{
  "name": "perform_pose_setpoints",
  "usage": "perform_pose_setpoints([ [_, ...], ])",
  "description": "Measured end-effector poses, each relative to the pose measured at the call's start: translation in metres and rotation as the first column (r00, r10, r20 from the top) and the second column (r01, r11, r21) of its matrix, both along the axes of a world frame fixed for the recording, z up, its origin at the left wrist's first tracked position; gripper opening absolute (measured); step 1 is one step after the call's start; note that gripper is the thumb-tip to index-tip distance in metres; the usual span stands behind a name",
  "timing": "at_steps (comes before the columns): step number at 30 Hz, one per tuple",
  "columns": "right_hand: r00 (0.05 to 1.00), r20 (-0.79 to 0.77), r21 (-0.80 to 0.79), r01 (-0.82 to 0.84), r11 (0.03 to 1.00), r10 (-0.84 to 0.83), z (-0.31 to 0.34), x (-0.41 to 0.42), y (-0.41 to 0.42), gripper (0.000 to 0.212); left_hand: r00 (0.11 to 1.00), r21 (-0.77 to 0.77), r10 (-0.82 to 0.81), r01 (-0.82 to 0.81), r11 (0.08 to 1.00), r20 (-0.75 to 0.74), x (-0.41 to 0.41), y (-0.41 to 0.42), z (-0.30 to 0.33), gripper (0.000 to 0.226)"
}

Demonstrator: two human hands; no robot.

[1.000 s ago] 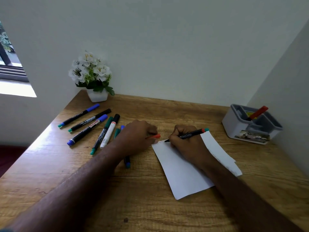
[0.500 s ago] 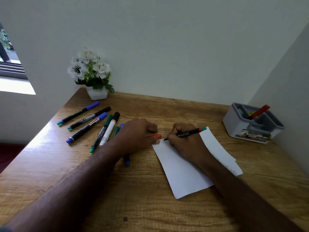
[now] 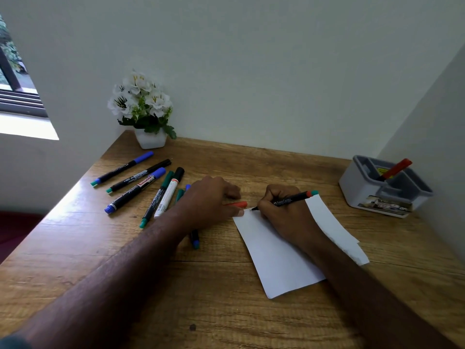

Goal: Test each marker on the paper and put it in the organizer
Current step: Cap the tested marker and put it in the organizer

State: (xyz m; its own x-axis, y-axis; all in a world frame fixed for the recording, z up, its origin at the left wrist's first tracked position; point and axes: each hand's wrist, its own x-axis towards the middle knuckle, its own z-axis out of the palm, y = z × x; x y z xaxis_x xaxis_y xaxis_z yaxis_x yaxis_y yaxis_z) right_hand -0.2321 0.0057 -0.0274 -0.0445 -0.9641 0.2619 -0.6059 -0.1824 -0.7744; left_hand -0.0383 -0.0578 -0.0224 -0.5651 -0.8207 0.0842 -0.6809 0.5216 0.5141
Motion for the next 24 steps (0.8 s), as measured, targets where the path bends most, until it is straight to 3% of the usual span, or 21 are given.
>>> perform_pose_setpoints([
  [24,0.998,-0.048,-0.009,0.028,1.0,-0.028,0.0043,0.0031,0.0026,0.028,1.0,0.005,0.003,-0.003,1.0,0.012,-0.0003,-0.0013,-0.0008,0.054],
])
